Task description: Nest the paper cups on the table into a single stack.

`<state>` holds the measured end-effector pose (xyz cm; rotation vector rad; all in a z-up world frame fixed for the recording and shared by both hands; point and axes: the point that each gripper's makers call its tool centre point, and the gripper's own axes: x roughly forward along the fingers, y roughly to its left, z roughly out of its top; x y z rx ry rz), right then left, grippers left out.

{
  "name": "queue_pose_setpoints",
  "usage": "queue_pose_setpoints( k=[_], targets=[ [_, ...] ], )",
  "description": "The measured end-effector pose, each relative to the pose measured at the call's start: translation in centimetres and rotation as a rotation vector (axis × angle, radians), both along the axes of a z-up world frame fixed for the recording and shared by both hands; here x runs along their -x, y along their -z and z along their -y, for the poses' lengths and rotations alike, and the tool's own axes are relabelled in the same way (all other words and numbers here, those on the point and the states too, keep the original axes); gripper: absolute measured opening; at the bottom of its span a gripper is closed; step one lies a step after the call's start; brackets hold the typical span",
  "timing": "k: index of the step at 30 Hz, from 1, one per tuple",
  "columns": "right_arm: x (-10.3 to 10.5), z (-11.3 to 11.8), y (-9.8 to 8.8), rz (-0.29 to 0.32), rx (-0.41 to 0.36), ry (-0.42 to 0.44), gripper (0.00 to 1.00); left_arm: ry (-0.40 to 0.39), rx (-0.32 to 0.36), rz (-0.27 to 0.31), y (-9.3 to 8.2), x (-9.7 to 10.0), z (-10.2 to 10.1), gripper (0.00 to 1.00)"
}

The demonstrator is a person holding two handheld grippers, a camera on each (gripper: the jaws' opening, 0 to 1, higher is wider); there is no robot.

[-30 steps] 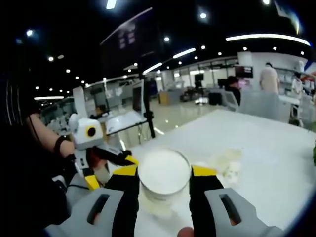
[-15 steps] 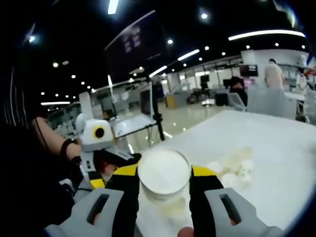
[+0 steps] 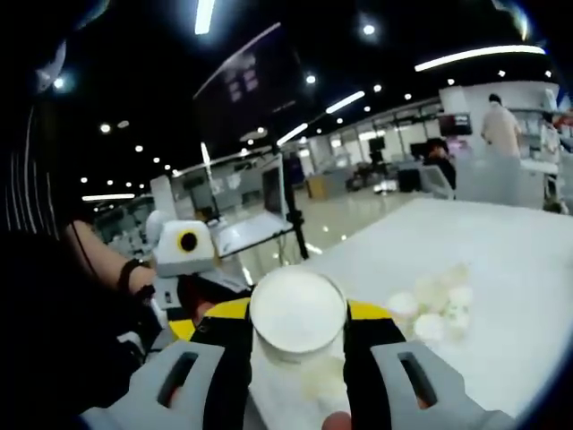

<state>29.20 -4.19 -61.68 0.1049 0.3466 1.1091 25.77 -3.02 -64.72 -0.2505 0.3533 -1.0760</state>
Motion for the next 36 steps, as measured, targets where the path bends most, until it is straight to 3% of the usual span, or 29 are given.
queue_pose_setpoints(
  k=[17,26,36],
  targets=[
    [1.4,0.0,0.9,-0.059,-0.053,-0.027,0.36,-0.006,0.074,0.01,-1.3,0.1,-1.5,0.41],
    [2.3,-0.3,0.7,-0.118,-0.131,-0.057,0.36,0.012,0.145,-0.024,-2.2,0.8,-2.0,0.32],
    [3.0,-0.7,0.9,-0.149,-0.157,-0.085,0.36,0.013,0.211,-0.063,-3.1,0.9,-2.8,0.26]
  ],
)
